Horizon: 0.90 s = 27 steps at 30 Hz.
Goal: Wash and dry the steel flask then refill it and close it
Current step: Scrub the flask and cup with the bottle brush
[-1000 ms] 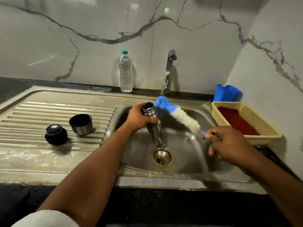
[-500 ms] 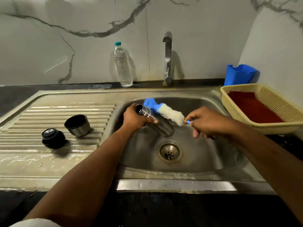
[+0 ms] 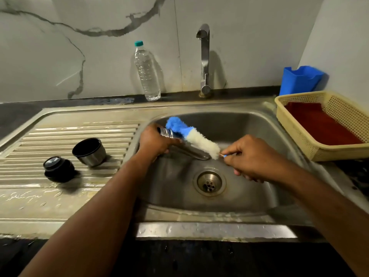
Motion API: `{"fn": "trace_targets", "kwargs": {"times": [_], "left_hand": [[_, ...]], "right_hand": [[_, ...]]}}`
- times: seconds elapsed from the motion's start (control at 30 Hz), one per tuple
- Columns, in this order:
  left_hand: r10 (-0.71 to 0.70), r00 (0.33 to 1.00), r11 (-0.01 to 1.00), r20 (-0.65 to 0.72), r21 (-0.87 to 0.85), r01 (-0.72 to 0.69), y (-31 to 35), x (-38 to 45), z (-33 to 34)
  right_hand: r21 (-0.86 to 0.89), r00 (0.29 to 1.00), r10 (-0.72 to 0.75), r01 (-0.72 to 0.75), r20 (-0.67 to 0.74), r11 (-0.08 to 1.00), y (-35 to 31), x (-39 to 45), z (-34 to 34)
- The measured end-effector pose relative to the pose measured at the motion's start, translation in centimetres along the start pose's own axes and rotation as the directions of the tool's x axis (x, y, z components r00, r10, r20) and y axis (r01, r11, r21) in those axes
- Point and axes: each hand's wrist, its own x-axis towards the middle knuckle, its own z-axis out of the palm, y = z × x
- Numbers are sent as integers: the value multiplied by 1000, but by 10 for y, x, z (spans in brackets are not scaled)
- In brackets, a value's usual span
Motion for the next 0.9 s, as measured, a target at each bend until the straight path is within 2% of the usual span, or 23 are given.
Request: {"fn": "trace_targets", "kwargs": {"times": [0.07,0.17,0.23,0.3,0.37,0.43,0.5,0.57,0.63,0.7,0.77,0.83,0.9], "left_hand": [[5,999,999,32,37,-6,3,-3,-1],[12,999,998,44,62,-14,4,-4,0],[-23,998,999,58,36,21,5,-3,0],[-63,994,998,91,-27,65,5,-1,0],[-95,989,992,112,-67,103,4,1,-2],[-129,985,986,111,-90,140,3,3,-3],[-146,984,983,105,-98,156,2,6,-3],[-138,985,983,109,-105,149,2,7,-2],[-131,985,982,116,-118,145,1,8,-1],[-112,986,982,125,-140,129,1,6,-1],[-113,985,983,127,-132,129,0,6,0],[-126,982,984,141,-107,142,1,7,1],[-105,984,989,145,-90,119,1,9,3]], "right_hand": [[-60,996,86,-84,23,995,7,5,-1],[-249,986,155,-167,-68,954,20,13,-4],[-192,994,63,-79,-86,978,19,14,-4],[42,999,-30,31,-29,999,11,11,-1],[191,999,-21,15,29,982,6,9,0],[123,997,68,-72,34,990,12,12,-3],[-61,985,169,-170,-26,984,23,15,-8],[-188,977,190,-205,-95,960,30,16,-11],[-113,989,112,-122,-91,986,29,17,-8],[119,1000,17,-16,-5,993,21,15,-4],[245,997,3,-22,77,969,17,15,-2],[179,996,74,-82,51,980,26,19,-3],[20,985,171,-170,-20,985,37,23,-6]]}}
